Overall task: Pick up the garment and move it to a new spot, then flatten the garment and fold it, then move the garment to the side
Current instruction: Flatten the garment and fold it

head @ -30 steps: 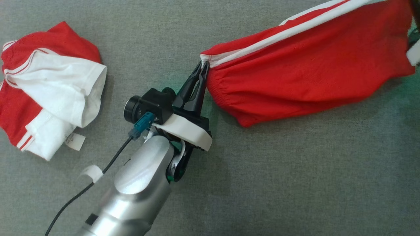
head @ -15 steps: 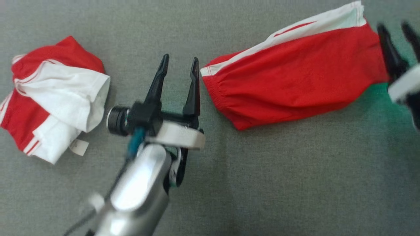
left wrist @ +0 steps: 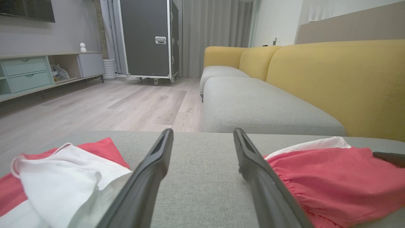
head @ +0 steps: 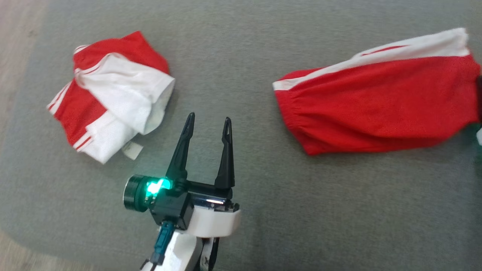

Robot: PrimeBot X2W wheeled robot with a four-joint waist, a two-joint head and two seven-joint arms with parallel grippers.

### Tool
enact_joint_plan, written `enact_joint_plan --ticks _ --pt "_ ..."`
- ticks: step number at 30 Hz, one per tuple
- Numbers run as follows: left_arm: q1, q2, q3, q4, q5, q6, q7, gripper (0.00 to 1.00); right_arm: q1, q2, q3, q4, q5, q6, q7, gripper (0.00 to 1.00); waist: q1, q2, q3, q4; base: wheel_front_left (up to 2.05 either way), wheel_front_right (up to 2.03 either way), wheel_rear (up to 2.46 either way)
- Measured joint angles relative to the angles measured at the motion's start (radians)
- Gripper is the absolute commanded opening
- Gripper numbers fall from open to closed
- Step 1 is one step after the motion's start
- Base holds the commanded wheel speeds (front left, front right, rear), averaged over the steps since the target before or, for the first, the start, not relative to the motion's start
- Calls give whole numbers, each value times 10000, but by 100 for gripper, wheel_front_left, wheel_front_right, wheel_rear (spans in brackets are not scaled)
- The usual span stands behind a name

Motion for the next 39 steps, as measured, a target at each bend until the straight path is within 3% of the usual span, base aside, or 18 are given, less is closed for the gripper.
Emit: enact_joint_plan --ticks 5,6,7,8,19,29,35,39 --pt "-1 0 -44 -150 29 73 0 100 -390 75 140 368 0 0 616 100 1 0 157 373 0 0 0" --pt "-2 0 -44 -150 31 73 0 100 -434 98 161 357 4 0 679 83 2 0 183 392 0 0 0" --pt "-2 0 -42 -148 31 75 0 100 -480 102 194 341 15 0 742 20 2 0 189 389 0 0 0" --pt "-2 0 -42 -148 31 75 0 100 -480 102 194 341 15 0 742 0 2 0 189 389 0 0 0" --pt "192 4 282 48 272 -111 0 100 -313 284 412 284 261 0 435 0 1 0 -372 -638 0 0 0" --pt "610 31 706 303 516 -558 0 100 927 -573 384 75 525 0 -468 0 0 0 -1153 -2220 0 0 0" --pt "687 31 725 439 514 -744 0 100 554 -598 489 -357 -343 0 -871 0 0 0 -1494 -2516 0 0 0" --pt "1012 36 704 656 500 -821 0 100 6 -105 644 -1120 -911 0 -903 0 0 0 -1810 -2542 0 0 0"
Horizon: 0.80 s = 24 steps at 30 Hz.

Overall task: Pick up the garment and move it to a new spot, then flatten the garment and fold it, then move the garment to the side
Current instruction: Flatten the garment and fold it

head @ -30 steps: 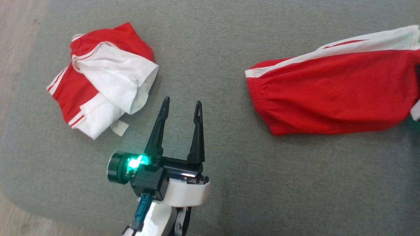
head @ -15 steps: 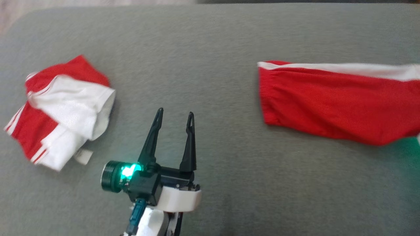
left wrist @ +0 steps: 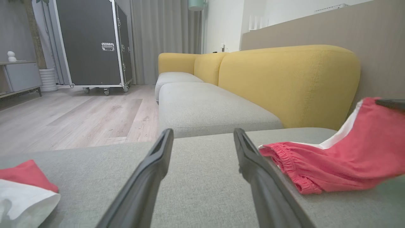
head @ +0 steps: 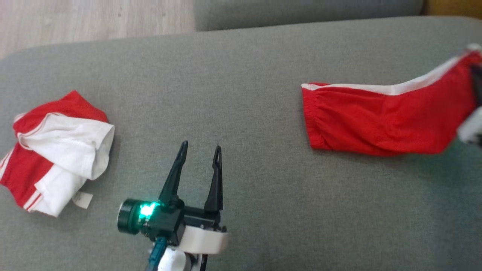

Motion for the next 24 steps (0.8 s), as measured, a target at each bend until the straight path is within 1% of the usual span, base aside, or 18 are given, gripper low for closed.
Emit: enact_joint_plan --ticks 5,7,11,13,14,15,16,17,19,20,24 --pt "184 2 -63 73 -98 -6 0 100 -93 974 46 -1076 -165 0 -19 0 -1 0 -379 62 0 0 0" --pt "208 2 -115 159 -169 -56 0 100 -85 1440 59 -1388 -155 0 169 0 -1 0 -487 140 0 0 0" --pt "253 6 -257 274 -286 -79 0 100 -16 2416 119 -1547 -209 0 589 0 -1 0 -599 371 0 0 0" --pt "280 6 -316 290 -301 -77 0 100 143 2920 130 -1505 -222 0 610 0 0 0 -616 489 0 0 0" --pt "283 8 -330 299 -339 -77 0 100 260 3179 148 -1484 -257 0 688 15 0 0 -618 546 0 0 0" --pt "283 8 -330 299 -339 -77 0 100 260 3179 148 -1484 -257 0 688 30 0 0 -618 546 0 0 0" --pt "283 8 -343 322 -447 -75 0 100 565 3674 148 -1429 -265 0 690 64 0 0 -615 657 0 0 0" --pt "283 10 -349 330 -464 -73 0 100 732 3875 155 -1430 -265 0 683 100 1 0 -619 707 0 0 0" --pt "284 10 -349 330 -502 -46 0 100 1037 4140 100 -1498 -219 0 625 100 1 0 -653 780 0 0 0" --pt "287 12 -343 328 -523 2 0 100 1172 4159 86 -1639 -219 0 510 100 1 0 -683 797 0 0 0" --pt "425 10 -221 253 -537 61 0 100 1577 3956 -412 -2416 -391 0 105 100 1 0 -908 786 0 0 0"
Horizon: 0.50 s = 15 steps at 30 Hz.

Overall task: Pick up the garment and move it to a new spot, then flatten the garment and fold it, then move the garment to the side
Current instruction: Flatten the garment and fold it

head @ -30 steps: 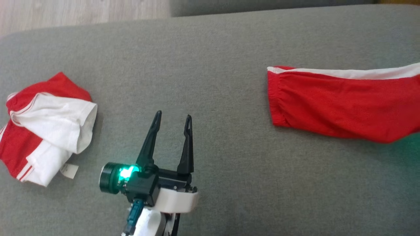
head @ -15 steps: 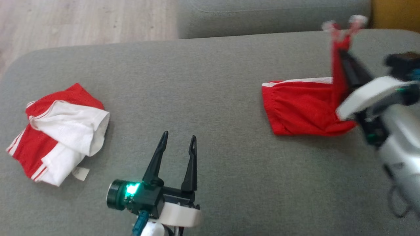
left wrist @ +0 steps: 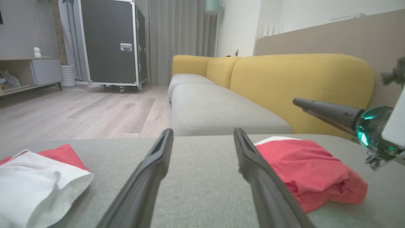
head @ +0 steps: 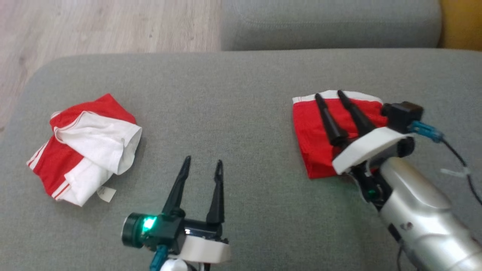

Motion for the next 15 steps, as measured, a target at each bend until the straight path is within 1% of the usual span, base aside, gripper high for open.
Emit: enact_joint_plan --ticks 2,4,7,9,11,15 --pt "85 0 92 -50 0 42 0 100 129 -119 -188 -228 -107 0 -61 100 0 0 -76 -17 0 0 0" --pt "320 10 307 -146 0 42 0 100 526 -437 -662 -644 -441 0 -140 100 0 0 -254 -63 0 0 0" --pt "797 17 617 -336 2 42 0 100 1572 -890 -1749 -1381 -951 0 -148 100 -1 0 -561 -149 0 0 0" --pt "1135 25 853 -466 6 42 0 100 2430 -1087 -2495 -2082 -1546 0 -148 100 -1 0 -734 -229 0 0 0" --pt "1408 29 1062 -629 15 40 0 100 3323 -1172 -3269 -2740 -2213 0 -148 100 -1 0 -885 -308 0 0 0" --pt "1860 48 1471 -842 192 25 0 100 5085 -1014 -4679 -3929 -3221 0 -150 100 -2 0 -1174 -406 0 0 0"
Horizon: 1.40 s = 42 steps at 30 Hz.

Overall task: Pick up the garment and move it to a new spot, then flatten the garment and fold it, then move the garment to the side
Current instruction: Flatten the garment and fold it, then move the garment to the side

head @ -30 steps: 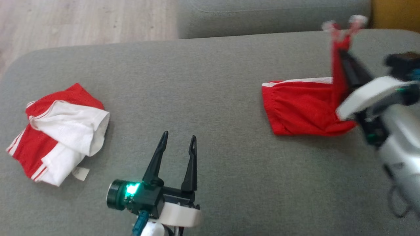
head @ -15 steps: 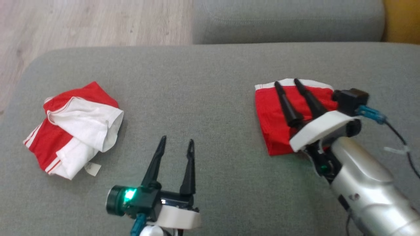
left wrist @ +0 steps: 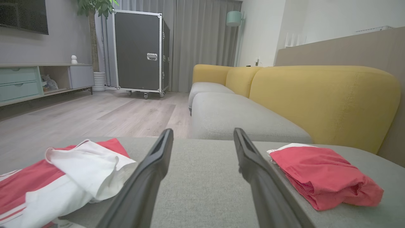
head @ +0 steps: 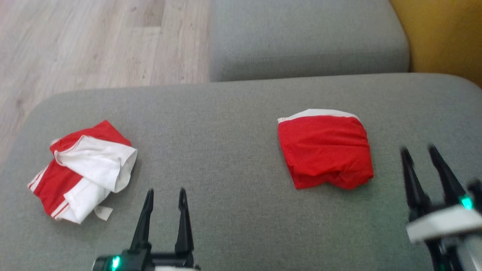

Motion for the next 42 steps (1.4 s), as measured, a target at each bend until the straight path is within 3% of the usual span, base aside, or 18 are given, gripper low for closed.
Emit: enact_joint_plan --ticks 4,9,14,42 --pt "646 25 286 -77 190 -169 0 100 1599 537 -1051 -708 -1058 0 0 100 0 0 -249 -17 0 0 0" --pt "1254 44 454 -75 472 -341 0 100 2707 1208 -1160 -1064 -2010 0 0 100 1 0 -434 -59 0 0 0" --pt "1277 44 692 -63 529 -435 0 100 2885 1469 -1160 -1162 -2500 0 0 100 1 0 -545 -99 0 0 0" --pt "1405 33 963 98 414 -516 2 100 2891 1639 -1045 -1012 -3014 0 0 100 1 0 -578 -239 0 0 0"
